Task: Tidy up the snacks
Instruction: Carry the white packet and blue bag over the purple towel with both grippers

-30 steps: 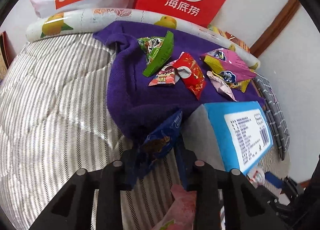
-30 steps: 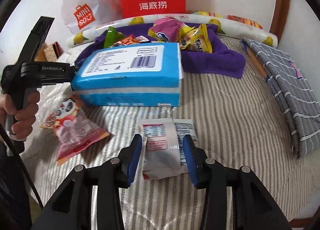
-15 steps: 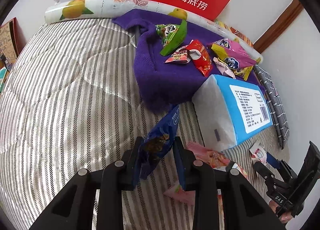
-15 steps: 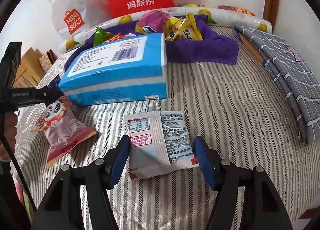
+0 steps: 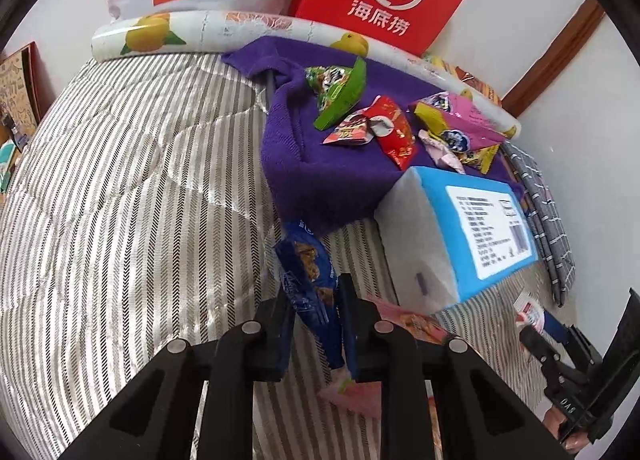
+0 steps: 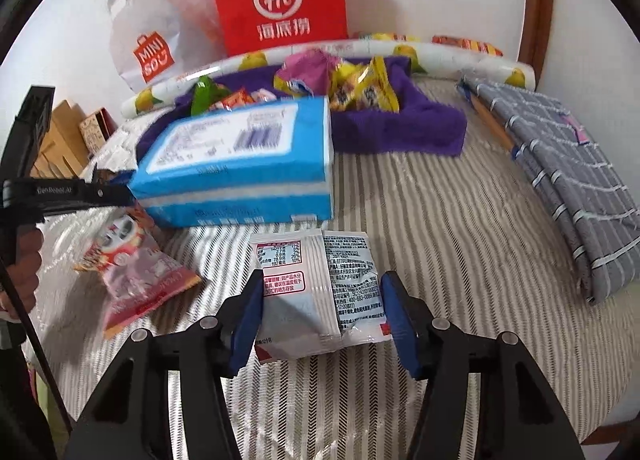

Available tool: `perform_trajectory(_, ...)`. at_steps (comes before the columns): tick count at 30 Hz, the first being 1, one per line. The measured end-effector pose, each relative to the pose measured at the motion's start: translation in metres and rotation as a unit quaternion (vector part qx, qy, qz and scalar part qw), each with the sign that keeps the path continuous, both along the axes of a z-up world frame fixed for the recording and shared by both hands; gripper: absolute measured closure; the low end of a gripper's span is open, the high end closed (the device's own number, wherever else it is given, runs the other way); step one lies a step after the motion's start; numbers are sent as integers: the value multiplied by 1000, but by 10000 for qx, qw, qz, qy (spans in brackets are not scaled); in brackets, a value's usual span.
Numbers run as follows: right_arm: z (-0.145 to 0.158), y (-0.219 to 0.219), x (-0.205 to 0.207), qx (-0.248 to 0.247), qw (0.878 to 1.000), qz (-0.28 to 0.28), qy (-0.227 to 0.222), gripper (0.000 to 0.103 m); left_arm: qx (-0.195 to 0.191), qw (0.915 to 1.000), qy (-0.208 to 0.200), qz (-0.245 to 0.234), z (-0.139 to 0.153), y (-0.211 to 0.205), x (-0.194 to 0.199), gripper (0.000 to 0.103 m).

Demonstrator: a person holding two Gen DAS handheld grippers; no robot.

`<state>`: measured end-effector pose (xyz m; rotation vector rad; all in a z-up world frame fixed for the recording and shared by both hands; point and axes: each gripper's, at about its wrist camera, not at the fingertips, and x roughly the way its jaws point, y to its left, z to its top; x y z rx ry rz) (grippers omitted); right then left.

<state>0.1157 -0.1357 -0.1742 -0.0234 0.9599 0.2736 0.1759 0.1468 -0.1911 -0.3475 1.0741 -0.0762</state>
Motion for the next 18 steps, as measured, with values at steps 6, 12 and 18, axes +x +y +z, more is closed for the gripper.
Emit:
perform_trajectory(6, 26, 1, -4, 31, 9996, 53, -286, 46, -38, 9998, -173, 20, 16, 0, -10, 84)
perform_trajectory(12, 54, 0, 11, 239, 9986, 27, -477, 46, 124, 9991, -412, -54, 44, -7, -6, 84)
perform_trajectory(18, 79, 9, 48, 452, 9971, 16, -612, 46, 282, 9976, -613, -163, 70, -15, 14, 84)
